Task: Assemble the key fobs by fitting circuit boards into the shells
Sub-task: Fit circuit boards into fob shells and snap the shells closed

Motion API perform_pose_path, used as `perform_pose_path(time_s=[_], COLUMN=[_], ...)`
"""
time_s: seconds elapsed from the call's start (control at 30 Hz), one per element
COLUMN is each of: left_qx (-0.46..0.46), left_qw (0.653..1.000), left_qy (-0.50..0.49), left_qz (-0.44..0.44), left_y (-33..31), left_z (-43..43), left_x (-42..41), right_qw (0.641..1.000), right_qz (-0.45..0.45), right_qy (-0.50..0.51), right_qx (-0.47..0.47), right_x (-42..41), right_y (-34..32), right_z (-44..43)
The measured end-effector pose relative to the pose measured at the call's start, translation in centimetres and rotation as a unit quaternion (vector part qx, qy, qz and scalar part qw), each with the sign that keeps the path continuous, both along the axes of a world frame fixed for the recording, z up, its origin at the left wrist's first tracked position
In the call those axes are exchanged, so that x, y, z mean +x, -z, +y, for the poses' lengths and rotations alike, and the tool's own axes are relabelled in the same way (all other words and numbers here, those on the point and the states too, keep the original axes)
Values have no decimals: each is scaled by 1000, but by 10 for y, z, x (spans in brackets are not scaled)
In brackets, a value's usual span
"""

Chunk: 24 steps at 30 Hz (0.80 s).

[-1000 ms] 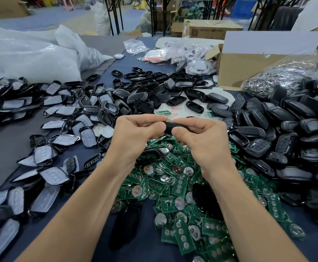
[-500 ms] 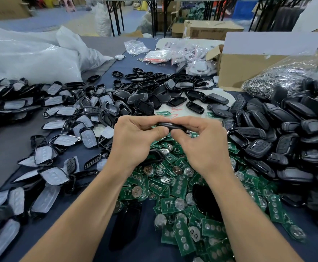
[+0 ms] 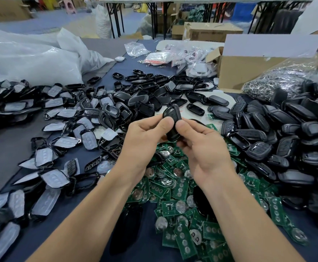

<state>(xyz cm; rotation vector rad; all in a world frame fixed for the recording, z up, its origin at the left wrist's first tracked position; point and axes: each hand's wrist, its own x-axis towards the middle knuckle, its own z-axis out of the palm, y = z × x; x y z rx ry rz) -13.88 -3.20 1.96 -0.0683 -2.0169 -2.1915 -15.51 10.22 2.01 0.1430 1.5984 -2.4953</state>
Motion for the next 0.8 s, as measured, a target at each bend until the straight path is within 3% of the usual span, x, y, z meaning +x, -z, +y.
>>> perform_pose_path(time_s=[0.27, 0.53, 0.63, 0.73, 0.8], left_qx=[61, 88, 84, 24, 7], left_qw=[994, 989, 989, 993, 992], left_qy=[-90, -101, -83, -103, -124], left_qz=[-19, -70, -91, -61, -31], left_y=[2, 3, 6, 5, 3], left_z=[10, 5, 3, 3, -2], left_x=[-2, -3, -5, -6, -6], right_qw=[999, 998, 997, 994, 998], right_qz=[10, 26, 27, 9, -23], right_qy=[-33, -43, -47, -57, -41], right_qx=[1, 30, 62, 95, 38], right_x=[5, 7, 6, 0, -8], right_y=[3, 4, 3, -1, -8], right_z=[-7, -9, -7, 2, 18])
